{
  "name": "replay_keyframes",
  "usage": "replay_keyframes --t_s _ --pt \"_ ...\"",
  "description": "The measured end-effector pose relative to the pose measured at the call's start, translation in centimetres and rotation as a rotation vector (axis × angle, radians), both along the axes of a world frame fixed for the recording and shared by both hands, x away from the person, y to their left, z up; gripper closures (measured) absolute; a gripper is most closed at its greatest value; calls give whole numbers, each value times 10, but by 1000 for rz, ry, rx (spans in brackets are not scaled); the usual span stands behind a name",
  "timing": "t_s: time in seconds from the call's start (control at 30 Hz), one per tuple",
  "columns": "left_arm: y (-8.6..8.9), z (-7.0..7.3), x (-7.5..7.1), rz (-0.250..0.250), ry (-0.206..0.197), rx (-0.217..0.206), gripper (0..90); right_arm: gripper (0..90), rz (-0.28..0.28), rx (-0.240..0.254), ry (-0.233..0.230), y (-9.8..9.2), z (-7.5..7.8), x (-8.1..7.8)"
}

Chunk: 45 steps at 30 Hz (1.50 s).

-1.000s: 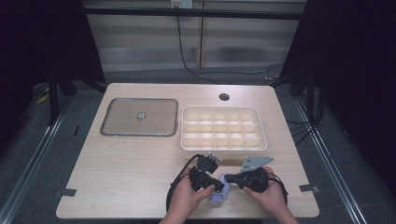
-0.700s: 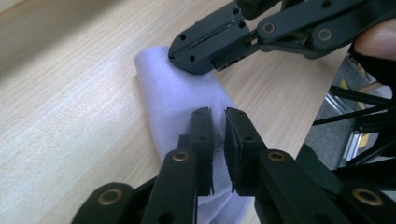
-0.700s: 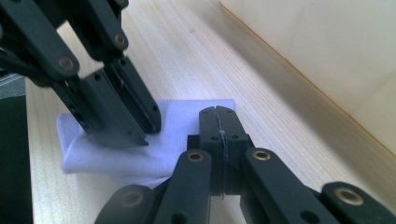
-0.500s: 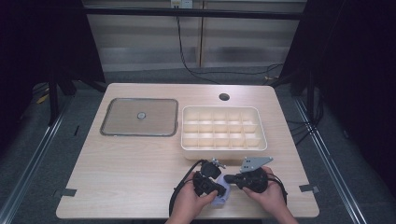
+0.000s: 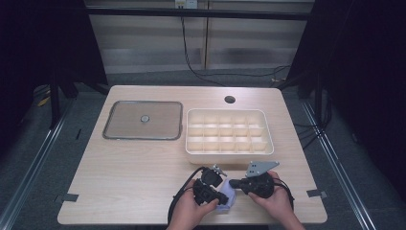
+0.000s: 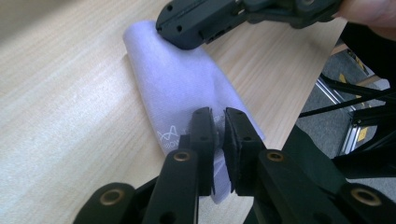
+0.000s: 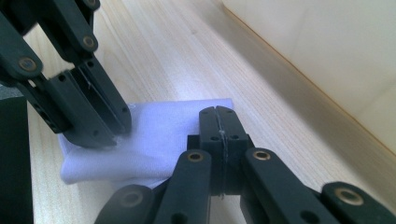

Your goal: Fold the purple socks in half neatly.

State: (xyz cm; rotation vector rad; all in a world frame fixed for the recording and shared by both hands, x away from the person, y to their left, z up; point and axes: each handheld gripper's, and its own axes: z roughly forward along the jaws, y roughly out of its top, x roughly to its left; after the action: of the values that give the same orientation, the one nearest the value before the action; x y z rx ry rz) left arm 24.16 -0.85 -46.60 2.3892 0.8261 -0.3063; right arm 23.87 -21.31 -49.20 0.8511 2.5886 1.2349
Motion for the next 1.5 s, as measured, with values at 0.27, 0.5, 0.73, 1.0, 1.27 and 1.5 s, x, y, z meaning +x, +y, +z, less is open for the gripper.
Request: replay_keyframes --t_s 0.27,0.5,0.73,1.0,1.27,1.5 --pt "-3 0 -4 0 -12 18 853 900 4 0 1 2 0 0" --pt "-4 -1 -4 6 -10 24 873 900 3 2 0 3 -1 0" --pt "1 3 -1 19 12 -1 864 900 4 7 -1 2 -1 1" --pt "2 6 -2 10 17 4 861 900 -7 9 -2 2 -2 1" --pt "-3 -1 -3 14 -2 19 880 900 -13 8 -8 3 -2 2" --pt "-6 -2 0 30 -8 11 885 898 -36 4 -25 4 -2 4"
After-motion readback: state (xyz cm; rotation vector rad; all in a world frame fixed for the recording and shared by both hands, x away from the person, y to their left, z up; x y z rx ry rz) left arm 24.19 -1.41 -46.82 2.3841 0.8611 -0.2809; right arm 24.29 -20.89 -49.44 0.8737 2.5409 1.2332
